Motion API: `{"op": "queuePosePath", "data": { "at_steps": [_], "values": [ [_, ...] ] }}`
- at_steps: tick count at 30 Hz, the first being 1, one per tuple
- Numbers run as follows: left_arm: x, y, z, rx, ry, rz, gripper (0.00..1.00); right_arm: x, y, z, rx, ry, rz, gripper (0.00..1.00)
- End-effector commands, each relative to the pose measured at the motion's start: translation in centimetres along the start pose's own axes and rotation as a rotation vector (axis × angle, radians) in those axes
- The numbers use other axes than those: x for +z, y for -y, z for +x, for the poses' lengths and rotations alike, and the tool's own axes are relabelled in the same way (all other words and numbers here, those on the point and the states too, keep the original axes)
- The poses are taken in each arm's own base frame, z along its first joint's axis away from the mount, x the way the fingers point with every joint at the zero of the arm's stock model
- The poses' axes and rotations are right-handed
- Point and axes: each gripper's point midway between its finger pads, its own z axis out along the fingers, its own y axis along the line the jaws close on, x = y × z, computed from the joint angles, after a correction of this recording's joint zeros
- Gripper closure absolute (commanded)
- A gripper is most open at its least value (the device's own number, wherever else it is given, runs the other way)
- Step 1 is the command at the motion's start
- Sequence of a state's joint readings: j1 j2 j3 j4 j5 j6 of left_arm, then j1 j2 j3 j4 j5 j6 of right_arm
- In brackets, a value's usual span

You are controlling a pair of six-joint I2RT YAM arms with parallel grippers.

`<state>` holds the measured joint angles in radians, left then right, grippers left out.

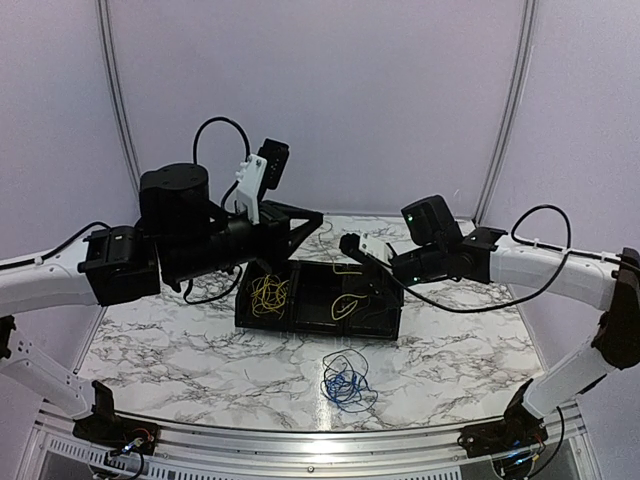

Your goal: Untangle the cables

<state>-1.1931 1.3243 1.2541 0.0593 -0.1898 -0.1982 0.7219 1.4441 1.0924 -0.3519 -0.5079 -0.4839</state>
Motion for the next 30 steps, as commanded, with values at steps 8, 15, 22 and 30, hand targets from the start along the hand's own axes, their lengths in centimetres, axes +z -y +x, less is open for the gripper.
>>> {"op": "queuePosePath", "data": {
  "at_steps": [8,15,22,30],
  "values": [
    [-0.7,-5.4,3.5,0.06,-0.038,-0.274,0.45,-3.4,-0.6,-4.2,0.029,0.117,-0.088,1.0],
    [0.0,-7.3,9.4,-0.191,-0.047,-0.289,0.4,-4.8,-0.5,-5.5,0.005,0.128,-0.069,1.0],
    [3.0,-6.3,12.0,-0.361,-0.089,-0.212,0.4,-5.2,-1.1,-5.6,-0.027,0.134,-0.086,1.0],
    [4.4,-7.2,11.6,-0.533,-0.066,-0.117,0.43,-5.3,-1.6,-5.4,-0.042,0.138,-0.092,1.0]
  ]
}}
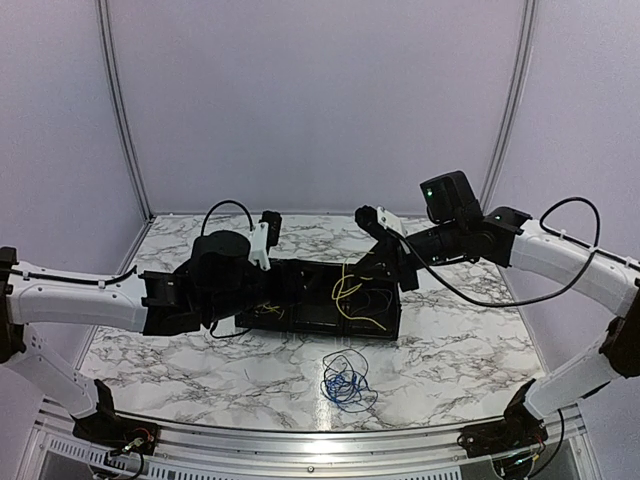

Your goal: Untangle the cables

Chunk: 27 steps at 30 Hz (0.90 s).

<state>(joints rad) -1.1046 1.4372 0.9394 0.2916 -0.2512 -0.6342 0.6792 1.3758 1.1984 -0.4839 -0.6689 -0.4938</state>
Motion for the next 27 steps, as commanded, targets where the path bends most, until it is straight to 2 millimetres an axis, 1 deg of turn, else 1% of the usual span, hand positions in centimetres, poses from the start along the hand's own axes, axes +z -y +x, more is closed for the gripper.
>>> {"op": "queuePosePath", "data": {
  "at_steps": [1,3,5,8,11,16,19,21,22,25,27],
  "values": [
    [1.3,1.4,-1.1,-0.121,-0.005,0.129,0.45,-1.0,-0.5,-1.3,-0.035,0.033,-0.006,1.0],
    [2.1,2.4,-0.7,-0.111,-0.042,0.172,0.48,-1.0,-0.5,-1.2,-0.038,0.032,-0.007,1.0],
    [3.1,3.4,0.3,-0.108,-0.097,0.218,0.52,-0.9,-0.5,-1.0,-0.04,0.031,-0.007,1.0],
    [4.3,4.1,1.7,-0.127,-0.157,0.25,0.57,-0.9,-0.6,-1.0,-0.043,0.032,-0.012,1.0],
    [5.2,4.7,2.7,-0.137,-0.204,0.281,0.6,-1.0,-0.7,-1.0,-0.047,0.033,-0.011,1.0],
    [6.7,4.5,4.5,-0.163,-0.26,0.28,0.63,-1.0,-0.8,-1.0,-0.05,0.034,-0.011,1.0],
    [7.5,3.6,5.6,-0.176,-0.279,0.25,0.65,-1.3,-0.9,-1.2,-0.054,0.038,-0.011,1.0],
    [8.1,2.3,6.5,-0.189,-0.286,0.21,0.67,-1.6,-1.3,-2.0,-0.055,0.054,-0.031,1.0],
    [8.5,1.5,6.9,-0.19,-0.29,0.186,0.7,-1.8,-1.5,-2.5,-0.057,0.063,-0.04,1.0],
    [9.3,-1.0,8.7,-0.204,-0.306,0.111,0.76,-3.2,-2.0,-4.9,-0.073,0.107,-0.064,1.0],
    [9.5,-1.8,9.7,-0.207,-0.323,0.09,0.79,-4.2,-2.2,-6.5,-0.08,0.136,-0.077,1.0]
  ]
}}
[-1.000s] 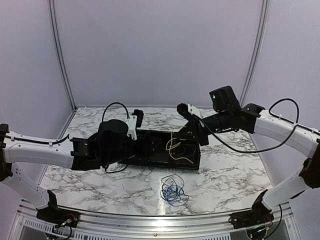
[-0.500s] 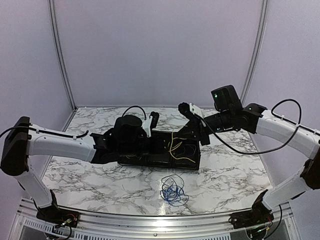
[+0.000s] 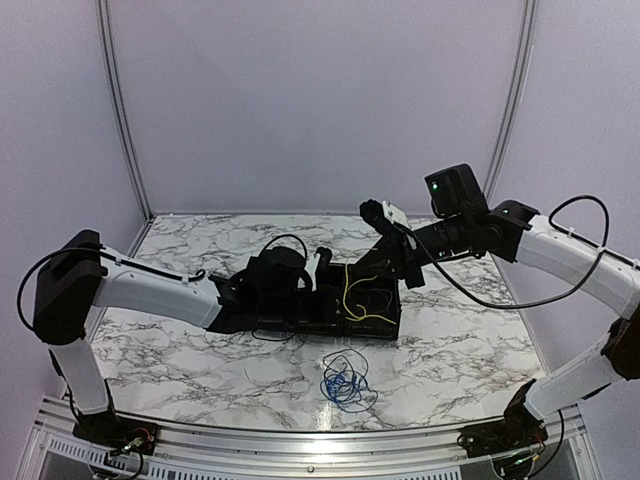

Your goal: Untangle the cables

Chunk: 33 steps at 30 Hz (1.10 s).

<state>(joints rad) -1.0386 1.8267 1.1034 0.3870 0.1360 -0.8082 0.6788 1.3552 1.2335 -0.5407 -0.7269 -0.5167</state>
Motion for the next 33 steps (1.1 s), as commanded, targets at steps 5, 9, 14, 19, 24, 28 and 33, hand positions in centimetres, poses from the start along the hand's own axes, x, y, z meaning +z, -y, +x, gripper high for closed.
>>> {"op": "queuePosePath", "data": {
  "at_steps": [5,9,14,19,24,28,33],
  "values": [
    [0.6,-3.7,1.5,-0.031,-0.01,-0.085,0.83,-5.4,-1.1,-8.7,-0.081,0.168,-0.023,1.0],
    [-0.4,-4.0,1.5,-0.025,0.001,-0.096,0.83,-6.4,-0.5,-9.3,-0.088,0.18,0.005,1.0],
    [-2.9,-4.0,1.1,0.003,0.04,-0.113,0.82,-6.0,0.9,-7.6,-0.069,0.143,0.069,1.0],
    [-5.7,-5.6,1.3,0.05,0.067,-0.192,0.74,-6.0,1.9,-6.6,-0.05,0.129,0.11,1.0],
    [-8.3,-6.7,1.2,0.106,0.088,-0.264,0.62,-5.9,2.7,-6.2,-0.034,0.123,0.14,1.0],
    [-10.8,-8.8,0.9,0.153,0.092,-0.417,0.57,-6.8,3.6,-6.6,-0.031,0.131,0.186,1.0],
    [-14.2,-10.6,1.7,0.181,0.108,-0.492,0.56,-9.2,4.9,-8.2,-0.076,0.133,0.278,1.0]
  ]
}}
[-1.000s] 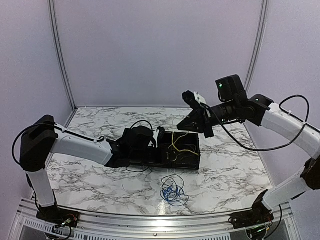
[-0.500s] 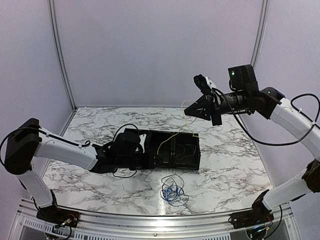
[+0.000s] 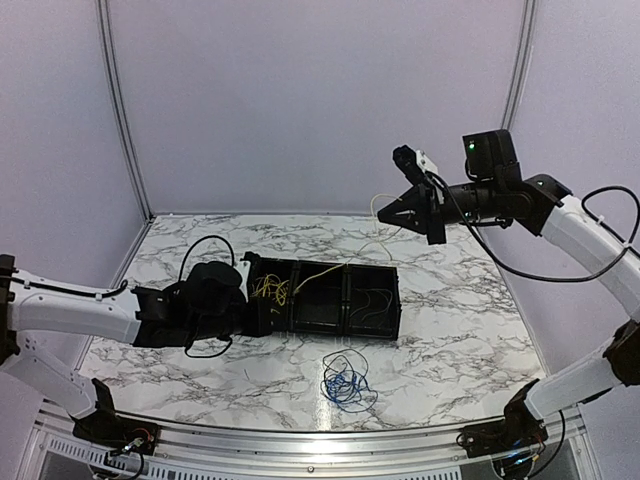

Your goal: Untangle the cables

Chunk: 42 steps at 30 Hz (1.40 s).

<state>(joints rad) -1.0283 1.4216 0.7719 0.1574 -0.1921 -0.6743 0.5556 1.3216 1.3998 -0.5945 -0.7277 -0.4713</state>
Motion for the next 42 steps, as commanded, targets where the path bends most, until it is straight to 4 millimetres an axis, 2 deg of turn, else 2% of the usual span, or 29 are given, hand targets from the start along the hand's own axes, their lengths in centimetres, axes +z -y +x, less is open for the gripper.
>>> {"op": "queuePosePath", "data": {
  "at_steps": [1,5,9,11,16,19,21,23,26,31,34,39,42],
  "values": [
    [-2.3,-4.7,1.8,0.066,-0.019,-0.154,0.56,-3.1,1.7,-4.0,-0.084,0.054,0.122,1.0],
    [-3.3,-5.9,1.9,0.094,-0.016,-0.201,0.55,-2.8,1.2,-4.0,-0.061,0.072,0.085,1.0],
    [-4.0,-4.5,-0.2,0.106,0.034,-0.172,0.55,-1.6,1.2,-2.5,-0.02,0.068,0.056,1.0],
    [-4.5,-2.7,-1.8,0.117,0.069,-0.115,0.55,-1.0,1.5,-1.5,-0.014,0.051,0.057,1.0],
    [-7.4,4.6,-8.0,0.126,0.245,0.148,0.51,0.4,2.5,1.1,-0.004,-0.007,0.099,1.0],
    [-8.6,7.8,-10.7,0.122,0.289,0.243,0.43,1.5,2.7,3.1,-0.004,-0.058,0.125,1.0],
    [-8.6,9.6,-12.0,0.099,0.292,0.287,0.37,2.2,2.5,3.9,-0.023,-0.092,0.136,1.0],
    [-7.9,11.3,-12.7,0.069,0.269,0.331,0.36,3.0,2.3,4.6,-0.043,-0.122,0.141,1.0],
    [-6.1,13.2,-12.9,0.005,0.208,0.373,0.35,3.7,2.1,4.8,-0.066,-0.144,0.143,1.0],
    [-3.4,15.3,-12.6,-0.062,0.138,0.426,0.34,4.4,1.2,4.8,-0.097,-0.164,0.129,1.0],
    [-2.0,15.6,-12.2,-0.067,0.109,0.426,0.35,4.5,1.0,4.9,-0.105,-0.168,0.125,1.0],
    [-1.1,16.5,-11.7,-0.043,0.086,0.462,0.45,4.7,0.8,5.2,-0.11,-0.175,0.122,1.0],
    [-0.9,16.8,-11.4,-0.033,0.072,0.48,0.61,4.8,0.7,5.3,-0.114,-0.179,0.122,1.0]
  ]
}}
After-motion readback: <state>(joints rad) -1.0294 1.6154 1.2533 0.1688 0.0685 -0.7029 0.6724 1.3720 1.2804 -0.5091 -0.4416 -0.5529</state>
